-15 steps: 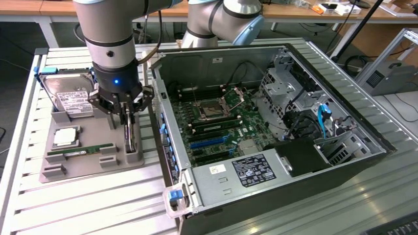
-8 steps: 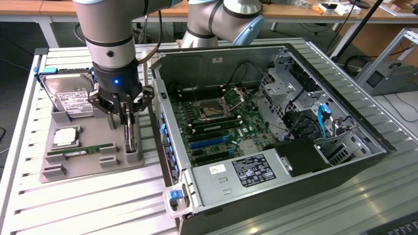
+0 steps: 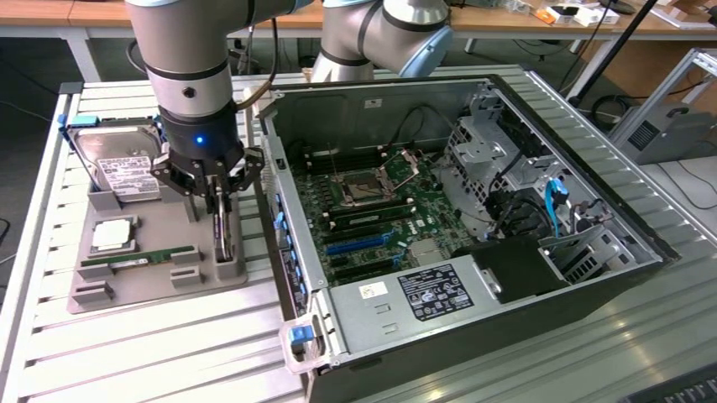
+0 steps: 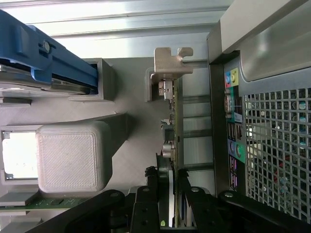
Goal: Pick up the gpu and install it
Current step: 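Pick up the gpu and move the gpu toward the slot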
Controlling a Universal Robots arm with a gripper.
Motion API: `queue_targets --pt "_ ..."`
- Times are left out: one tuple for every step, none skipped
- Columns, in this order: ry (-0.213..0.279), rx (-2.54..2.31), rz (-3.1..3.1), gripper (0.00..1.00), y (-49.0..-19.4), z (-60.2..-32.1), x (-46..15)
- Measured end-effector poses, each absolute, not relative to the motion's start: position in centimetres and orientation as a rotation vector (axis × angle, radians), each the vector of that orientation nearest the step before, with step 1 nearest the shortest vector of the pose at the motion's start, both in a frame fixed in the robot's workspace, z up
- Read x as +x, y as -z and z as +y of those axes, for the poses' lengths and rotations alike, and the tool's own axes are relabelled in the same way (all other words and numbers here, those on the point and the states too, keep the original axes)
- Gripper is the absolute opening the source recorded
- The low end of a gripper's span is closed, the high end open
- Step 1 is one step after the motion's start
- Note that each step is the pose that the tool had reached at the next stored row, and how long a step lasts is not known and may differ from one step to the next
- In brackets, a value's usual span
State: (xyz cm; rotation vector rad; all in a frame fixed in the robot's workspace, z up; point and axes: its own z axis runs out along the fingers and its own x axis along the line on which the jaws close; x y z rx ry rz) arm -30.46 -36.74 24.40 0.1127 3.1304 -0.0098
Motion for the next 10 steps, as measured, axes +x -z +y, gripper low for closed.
queue_targets --pt "0.01 0.113 3.13 0.27 -24.4 -36.74 -30.46" --pt "0.01 0.113 3.13 0.27 -24.42 -36.74 -30.46" --pt "0.01 0.113 3.13 0.27 -24.45 -36.74 -30.46" --pt "0.01 0.113 3.131 0.27 -24.47 -36.74 -30.46" --pt "0.01 0.113 3.131 0.27 -24.51 -36.74 -30.46" --pt "0.01 0.113 3.131 0.27 -24.57 -36.74 -30.46" --pt "0.01 0.113 3.131 0.27 -24.62 -36.74 -30.46" --pt "0.01 0.113 3.131 0.27 -24.65 -36.74 -30.46" --pt "0.01 0.113 3.131 0.27 -24.68 -36.74 -30.46" --pt "0.01 0.113 3.131 0.27 -24.72 -36.74 -30.46"
